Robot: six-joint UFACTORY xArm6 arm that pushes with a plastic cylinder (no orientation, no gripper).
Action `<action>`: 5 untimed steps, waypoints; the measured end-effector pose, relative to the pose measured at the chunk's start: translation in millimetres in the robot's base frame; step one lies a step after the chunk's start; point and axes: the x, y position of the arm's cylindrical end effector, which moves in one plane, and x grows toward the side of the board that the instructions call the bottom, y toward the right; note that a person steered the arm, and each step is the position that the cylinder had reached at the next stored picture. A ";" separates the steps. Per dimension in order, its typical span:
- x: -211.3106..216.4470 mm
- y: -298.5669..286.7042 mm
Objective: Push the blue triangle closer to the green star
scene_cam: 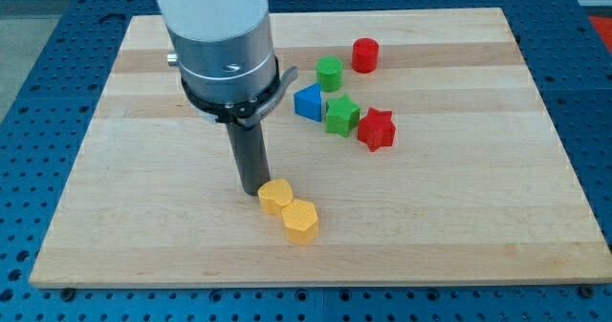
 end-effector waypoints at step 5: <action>-120.6 -7.7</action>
